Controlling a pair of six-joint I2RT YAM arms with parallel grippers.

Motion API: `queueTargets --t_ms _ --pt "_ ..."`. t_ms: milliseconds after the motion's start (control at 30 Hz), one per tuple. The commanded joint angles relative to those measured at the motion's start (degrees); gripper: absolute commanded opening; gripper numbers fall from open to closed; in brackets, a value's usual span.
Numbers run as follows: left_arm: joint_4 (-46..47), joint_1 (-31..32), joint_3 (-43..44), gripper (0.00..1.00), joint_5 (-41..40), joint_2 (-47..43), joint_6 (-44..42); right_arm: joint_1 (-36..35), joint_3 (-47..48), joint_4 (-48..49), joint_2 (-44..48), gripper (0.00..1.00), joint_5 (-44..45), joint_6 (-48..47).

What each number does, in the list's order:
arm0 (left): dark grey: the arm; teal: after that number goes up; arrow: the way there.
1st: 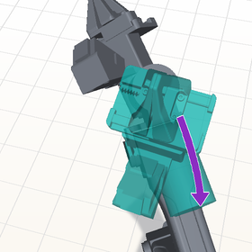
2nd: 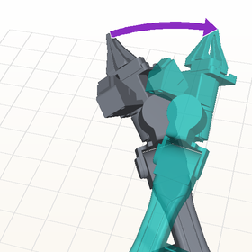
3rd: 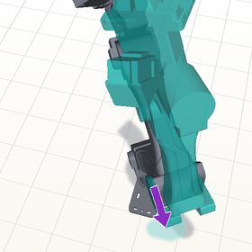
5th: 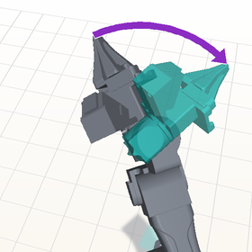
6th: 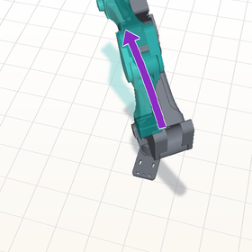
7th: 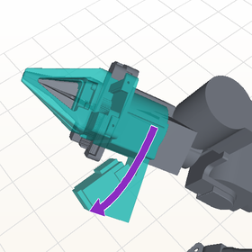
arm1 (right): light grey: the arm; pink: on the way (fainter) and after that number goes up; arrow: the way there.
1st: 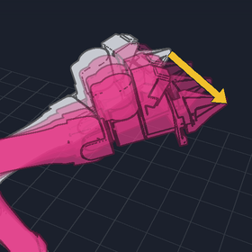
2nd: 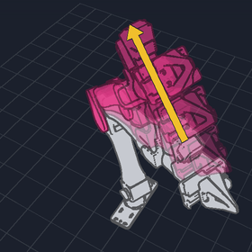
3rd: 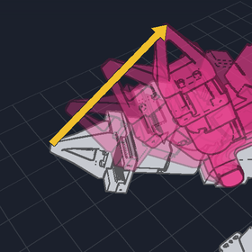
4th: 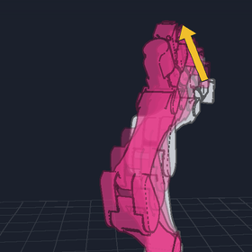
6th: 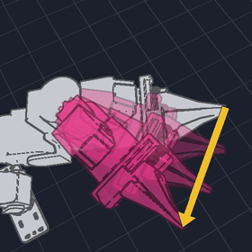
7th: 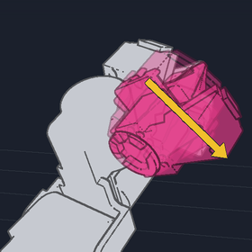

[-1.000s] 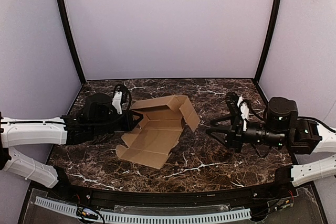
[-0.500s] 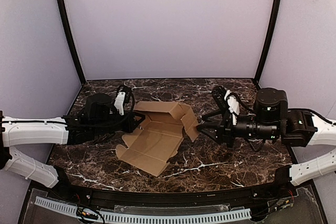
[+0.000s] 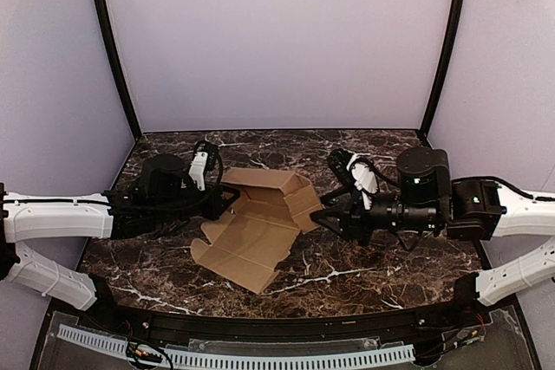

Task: Fold the paper box

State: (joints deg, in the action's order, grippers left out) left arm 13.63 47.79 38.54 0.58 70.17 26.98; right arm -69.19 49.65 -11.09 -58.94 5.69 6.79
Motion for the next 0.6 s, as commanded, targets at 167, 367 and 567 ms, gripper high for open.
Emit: queueTargets --t_ms 167,367,567 --pt "0.11 -0.16 -0.01 0.00 0.12 -0.46 0.00 0.11 3.38 3.06 -3.70 0.42 3.11 0.62" --pt "-1.03 -0.15 0.38 0.00 -1.44 0.00 0.26 -0.03 4.71 3.13 -6.12 0.40 5.00 0.44" --pt "-4.09 -0.16 1.59 0.00 -4.80 0.32 1.89 -0.60 5.36 3.67 -8.99 0.40 8.97 1.45"
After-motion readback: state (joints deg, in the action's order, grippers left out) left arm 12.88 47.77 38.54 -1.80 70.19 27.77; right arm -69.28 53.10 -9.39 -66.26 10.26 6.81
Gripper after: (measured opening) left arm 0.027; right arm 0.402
